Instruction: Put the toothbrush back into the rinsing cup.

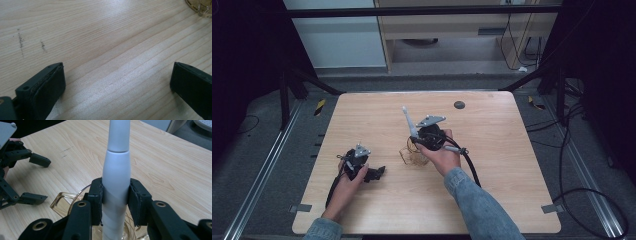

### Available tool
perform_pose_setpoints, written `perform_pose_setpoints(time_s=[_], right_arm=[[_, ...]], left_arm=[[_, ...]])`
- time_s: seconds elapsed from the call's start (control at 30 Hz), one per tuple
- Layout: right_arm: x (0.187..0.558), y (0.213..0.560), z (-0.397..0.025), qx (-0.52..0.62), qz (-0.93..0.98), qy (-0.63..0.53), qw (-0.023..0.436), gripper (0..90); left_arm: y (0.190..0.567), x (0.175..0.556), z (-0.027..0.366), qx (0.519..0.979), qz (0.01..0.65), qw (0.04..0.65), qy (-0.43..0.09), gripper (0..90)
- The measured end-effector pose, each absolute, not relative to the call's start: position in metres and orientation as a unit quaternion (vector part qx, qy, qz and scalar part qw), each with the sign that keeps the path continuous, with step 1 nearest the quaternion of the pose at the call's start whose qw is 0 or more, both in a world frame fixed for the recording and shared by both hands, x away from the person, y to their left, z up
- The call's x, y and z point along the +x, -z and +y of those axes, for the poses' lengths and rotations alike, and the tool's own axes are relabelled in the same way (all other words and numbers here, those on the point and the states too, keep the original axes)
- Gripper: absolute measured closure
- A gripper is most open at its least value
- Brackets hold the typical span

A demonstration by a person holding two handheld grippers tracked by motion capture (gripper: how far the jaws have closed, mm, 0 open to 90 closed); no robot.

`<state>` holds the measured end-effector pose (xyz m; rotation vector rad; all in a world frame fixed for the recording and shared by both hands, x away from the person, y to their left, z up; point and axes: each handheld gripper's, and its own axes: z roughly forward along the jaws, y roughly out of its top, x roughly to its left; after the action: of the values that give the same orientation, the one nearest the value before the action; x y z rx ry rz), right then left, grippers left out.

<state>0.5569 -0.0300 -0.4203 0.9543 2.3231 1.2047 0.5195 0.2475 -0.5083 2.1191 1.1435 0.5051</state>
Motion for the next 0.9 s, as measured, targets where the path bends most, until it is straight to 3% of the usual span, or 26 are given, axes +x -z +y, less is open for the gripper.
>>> perform_pose_setpoints(time_s=[0.9], right_arm=[[0.5578,0.4214,-0.0229,0.328,0.829,-0.42,0.171,64.4]], left_arm=[[0.5083,0.5195,0.2476,0.812,0.438,0.334,-0.193,0.0]])
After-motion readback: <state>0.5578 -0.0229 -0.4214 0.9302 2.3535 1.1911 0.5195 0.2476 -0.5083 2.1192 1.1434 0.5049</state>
